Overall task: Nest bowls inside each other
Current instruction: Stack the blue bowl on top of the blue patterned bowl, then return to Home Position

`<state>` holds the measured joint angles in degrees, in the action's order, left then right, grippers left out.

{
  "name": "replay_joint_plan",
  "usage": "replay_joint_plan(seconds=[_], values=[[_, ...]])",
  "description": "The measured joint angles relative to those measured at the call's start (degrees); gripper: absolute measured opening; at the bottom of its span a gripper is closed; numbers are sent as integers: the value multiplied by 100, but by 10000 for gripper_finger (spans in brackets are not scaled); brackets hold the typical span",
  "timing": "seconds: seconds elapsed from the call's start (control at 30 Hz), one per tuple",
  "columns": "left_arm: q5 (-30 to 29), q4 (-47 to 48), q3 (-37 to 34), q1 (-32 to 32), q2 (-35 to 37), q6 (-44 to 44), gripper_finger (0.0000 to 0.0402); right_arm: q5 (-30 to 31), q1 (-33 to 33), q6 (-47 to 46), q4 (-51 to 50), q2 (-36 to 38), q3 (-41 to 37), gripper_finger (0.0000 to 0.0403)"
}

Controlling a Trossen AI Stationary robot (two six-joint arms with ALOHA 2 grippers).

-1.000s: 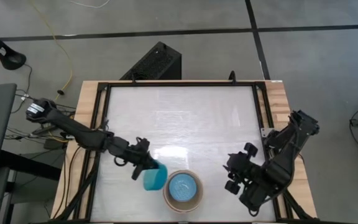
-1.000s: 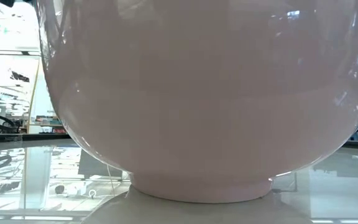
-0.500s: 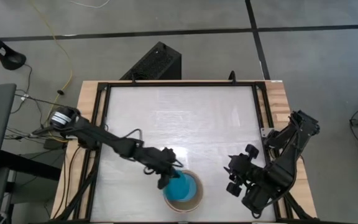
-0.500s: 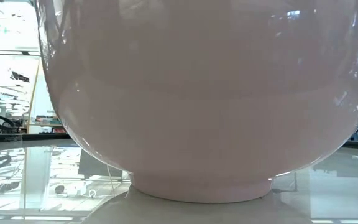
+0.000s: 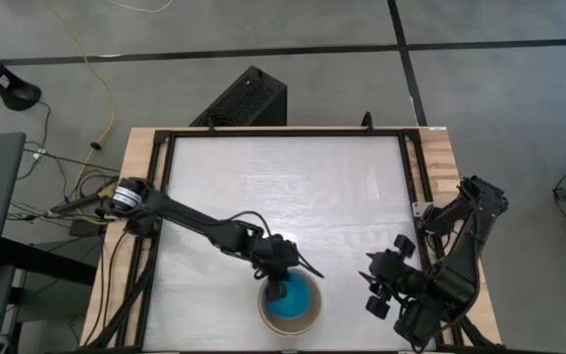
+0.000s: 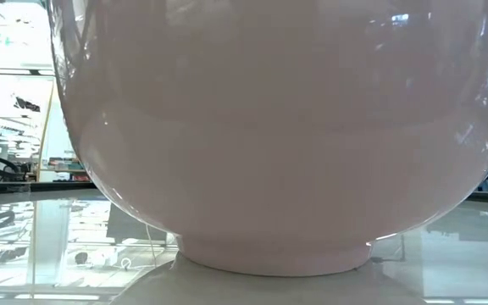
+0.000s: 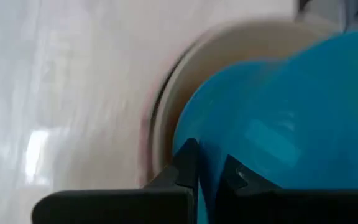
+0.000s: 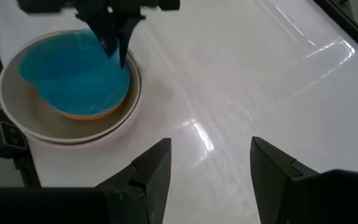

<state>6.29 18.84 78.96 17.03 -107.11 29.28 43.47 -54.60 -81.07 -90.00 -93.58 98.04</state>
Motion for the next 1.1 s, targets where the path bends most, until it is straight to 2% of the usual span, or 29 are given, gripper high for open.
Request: replay_joint_plan(seconds=[0.13,0.27,0.5,0.6,0.7,0.87,0.97,1.1], values=[[87,211,15,124,-179,5,0,2,-104,-110,-2,0,0,183],[-132,236,15,239,-247,-5,0,6,-172,-165,-2,-2,0,176],[-261,-55,10,240,-256,-11,17,23,-169,-165,-2,-2,0,164],[-375,-298,2,244,-211,-21,44,200,-198,-219,85,-2,0,164],[-415,-456,2,244,-105,-105,84,637,-283,-378,255,-9,-2,166],[-277,-439,2,237,-5,-12,155,941,-355,-590,532,-48,-3,166],[-178,-360,2,235,33,75,192,986,-336,-484,1049,-58,-201,166],[-9,-352,2,226,53,138,226,1220,-234,-14,2341,-66,-640,166]])
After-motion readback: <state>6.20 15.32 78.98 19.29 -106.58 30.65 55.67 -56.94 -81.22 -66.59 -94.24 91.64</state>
